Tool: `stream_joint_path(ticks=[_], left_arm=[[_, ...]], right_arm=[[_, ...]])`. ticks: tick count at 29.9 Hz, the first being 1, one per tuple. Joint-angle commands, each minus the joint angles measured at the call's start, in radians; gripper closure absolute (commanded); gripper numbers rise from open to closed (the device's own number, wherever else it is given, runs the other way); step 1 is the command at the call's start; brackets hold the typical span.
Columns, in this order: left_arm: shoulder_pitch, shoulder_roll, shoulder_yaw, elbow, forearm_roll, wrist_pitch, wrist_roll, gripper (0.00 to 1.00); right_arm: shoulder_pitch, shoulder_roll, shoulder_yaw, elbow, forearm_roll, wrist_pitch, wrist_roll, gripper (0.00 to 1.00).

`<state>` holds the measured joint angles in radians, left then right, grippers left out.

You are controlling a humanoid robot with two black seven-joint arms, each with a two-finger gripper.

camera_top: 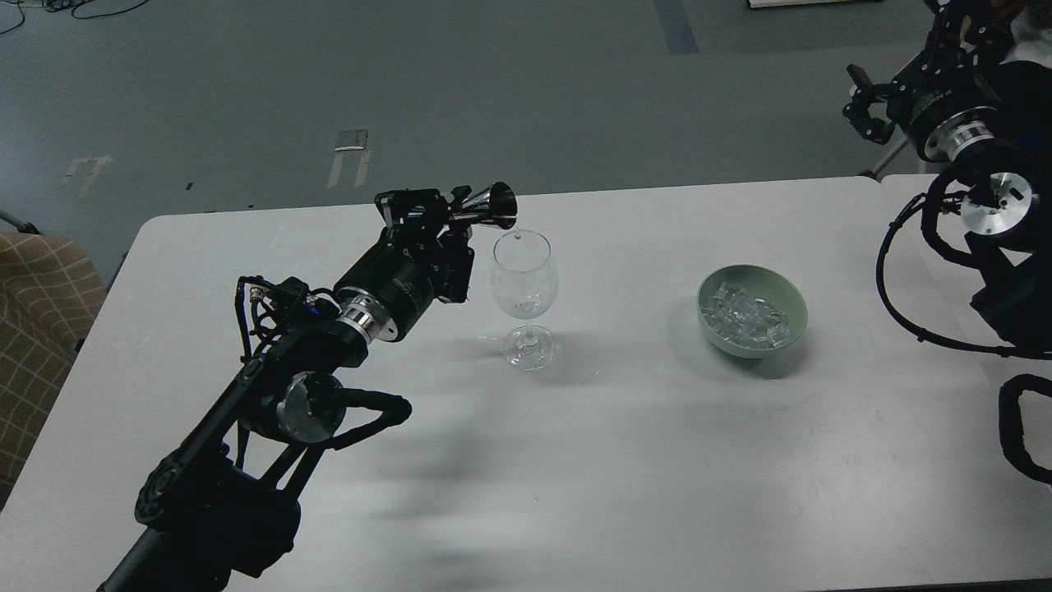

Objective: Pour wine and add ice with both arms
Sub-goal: 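Tilt the jigger over the wine glass to pour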

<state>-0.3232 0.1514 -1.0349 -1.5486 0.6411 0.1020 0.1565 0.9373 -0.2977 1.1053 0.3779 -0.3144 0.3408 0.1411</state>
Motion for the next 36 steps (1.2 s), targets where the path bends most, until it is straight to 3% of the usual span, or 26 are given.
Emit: stream_joint_path(ticks=[1,18,30,36], left_arm=[[-0.010,0.000,0.007,-0.001,0.022,0.001,0.000,1.00],[-0.020,0.033,0.010,0.012,0.118,-0.002,-0.003,1.00],[-0.023,0.048,0.010,0.012,0.253,-0.096,-0.002,1.00],[-0.039,0.056,0.010,0.015,0.299,-0.102,-0.002,1.00]], right_arm=[[0.000,0.000,0.005,0.001,0.000,0.000,0.000,0.00],[0.000,-0.008,0.010,0.001,0.000,0.001,0.000,0.00],[0.000,-0.009,0.011,0.001,0.000,0.001,0.000,0.00],[0.000,-0.009,0.011,0.001,0.000,0.001,0.000,0.00]])
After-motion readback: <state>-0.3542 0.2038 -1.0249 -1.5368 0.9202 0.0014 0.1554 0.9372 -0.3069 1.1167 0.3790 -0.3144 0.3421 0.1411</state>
